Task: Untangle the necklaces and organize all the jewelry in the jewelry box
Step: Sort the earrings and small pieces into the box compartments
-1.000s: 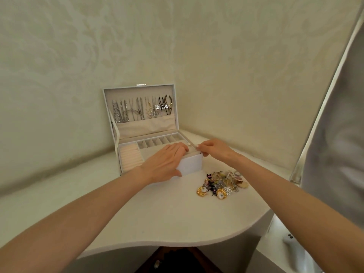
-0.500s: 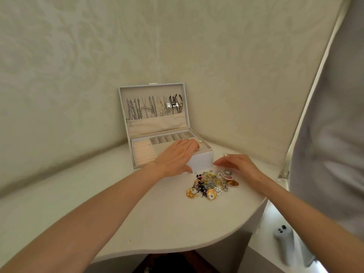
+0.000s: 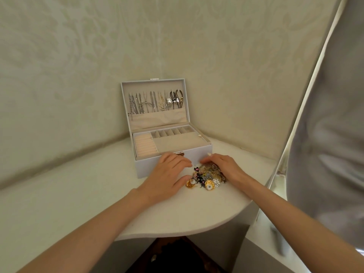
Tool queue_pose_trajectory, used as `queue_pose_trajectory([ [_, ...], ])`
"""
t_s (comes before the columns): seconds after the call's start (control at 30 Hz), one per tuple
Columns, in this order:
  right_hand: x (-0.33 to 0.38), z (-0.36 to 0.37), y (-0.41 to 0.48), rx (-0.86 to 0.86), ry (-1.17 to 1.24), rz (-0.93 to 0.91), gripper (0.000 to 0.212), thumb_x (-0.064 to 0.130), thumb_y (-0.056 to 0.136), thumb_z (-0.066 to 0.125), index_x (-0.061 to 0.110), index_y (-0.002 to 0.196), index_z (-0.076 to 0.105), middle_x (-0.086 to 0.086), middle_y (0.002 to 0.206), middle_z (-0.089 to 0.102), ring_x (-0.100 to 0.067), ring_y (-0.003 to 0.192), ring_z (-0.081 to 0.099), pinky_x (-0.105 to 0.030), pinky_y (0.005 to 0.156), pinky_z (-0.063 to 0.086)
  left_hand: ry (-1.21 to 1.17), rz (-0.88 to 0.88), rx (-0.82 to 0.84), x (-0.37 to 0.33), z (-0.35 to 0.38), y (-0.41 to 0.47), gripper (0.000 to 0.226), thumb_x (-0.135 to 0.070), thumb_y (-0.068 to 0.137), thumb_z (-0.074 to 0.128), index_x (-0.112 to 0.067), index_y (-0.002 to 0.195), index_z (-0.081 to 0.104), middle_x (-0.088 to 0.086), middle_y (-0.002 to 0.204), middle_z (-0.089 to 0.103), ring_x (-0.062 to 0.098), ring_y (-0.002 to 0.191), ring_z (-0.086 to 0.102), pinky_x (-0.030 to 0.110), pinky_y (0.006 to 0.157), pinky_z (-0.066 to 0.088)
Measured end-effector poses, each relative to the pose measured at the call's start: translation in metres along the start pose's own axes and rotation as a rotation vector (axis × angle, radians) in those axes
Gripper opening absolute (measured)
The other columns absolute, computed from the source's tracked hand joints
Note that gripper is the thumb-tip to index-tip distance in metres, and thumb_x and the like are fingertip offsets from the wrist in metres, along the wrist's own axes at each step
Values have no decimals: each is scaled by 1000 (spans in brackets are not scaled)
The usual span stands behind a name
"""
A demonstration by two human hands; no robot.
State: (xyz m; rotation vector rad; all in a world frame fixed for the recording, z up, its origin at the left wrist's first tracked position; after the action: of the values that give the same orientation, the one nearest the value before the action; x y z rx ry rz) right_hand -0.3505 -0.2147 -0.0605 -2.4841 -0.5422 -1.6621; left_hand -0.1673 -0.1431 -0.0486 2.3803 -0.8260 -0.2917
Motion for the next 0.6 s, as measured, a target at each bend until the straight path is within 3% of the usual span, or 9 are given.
queue_pose_trajectory([
  [0.13, 9, 17, -3, 9, -16, -19, 41, 38, 100, 37, 18, 100, 73, 9, 103, 69, -9, 100, 61, -24, 92, 43, -152, -144, 166, -2, 3, -11, 70, -69, 87, 31, -18, 132, 45, -6, 136, 45, 7, 130, 32, 26, 111, 23],
  [0.23, 18, 33, -6, 19, -44, -50, 43, 38, 101, 34, 17, 102, 72, 8, 103, 68, -5, 99, 59, -20, 90, 40, -301, -344, 352, -5, 6, -19, 92, -74, 73, 49, -23, 144, 21, -9, 148, 24, 2, 134, 19, 19, 111, 16],
  [0.3, 21, 42, -8, -7, -54, -62, 44, 38, 101, 33, 16, 101, 72, 5, 104, 68, -7, 99, 59, -20, 90, 41, -365, -393, 388, -8, 6, -21, 91, -65, 73, 61, -30, 144, 15, -12, 147, 23, 1, 132, 22, 19, 109, 20],
  [0.43, 28, 55, -13, -82, -3, -71, 44, 34, 102, 34, 13, 98, 72, 0, 102, 69, -12, 97, 62, -23, 89, 43, -474, -419, 301, -13, 1, -22, 84, -61, 70, 68, -48, 132, 12, -16, 142, 30, -3, 128, 27, 21, 109, 24],
  [0.6, 38, 77, -18, -128, 14, -57, 46, 36, 101, 34, 7, 99, 70, -7, 101, 70, -18, 96, 63, -31, 90, 47, -491, -490, 256, -5, -8, -34, 76, -51, 75, 70, -40, 134, 24, -15, 134, 36, -1, 125, 34, 21, 106, 29],
])
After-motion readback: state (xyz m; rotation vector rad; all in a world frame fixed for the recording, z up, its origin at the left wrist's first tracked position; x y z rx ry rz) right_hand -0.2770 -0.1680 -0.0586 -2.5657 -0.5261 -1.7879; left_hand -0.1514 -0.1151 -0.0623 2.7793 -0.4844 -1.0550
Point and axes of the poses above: each hand's wrist, its own y-axis towards the middle knuckle, its own z-axis out of the palm, x = y × z, the point moved 4 cm from there along y, towards the middle knuckle
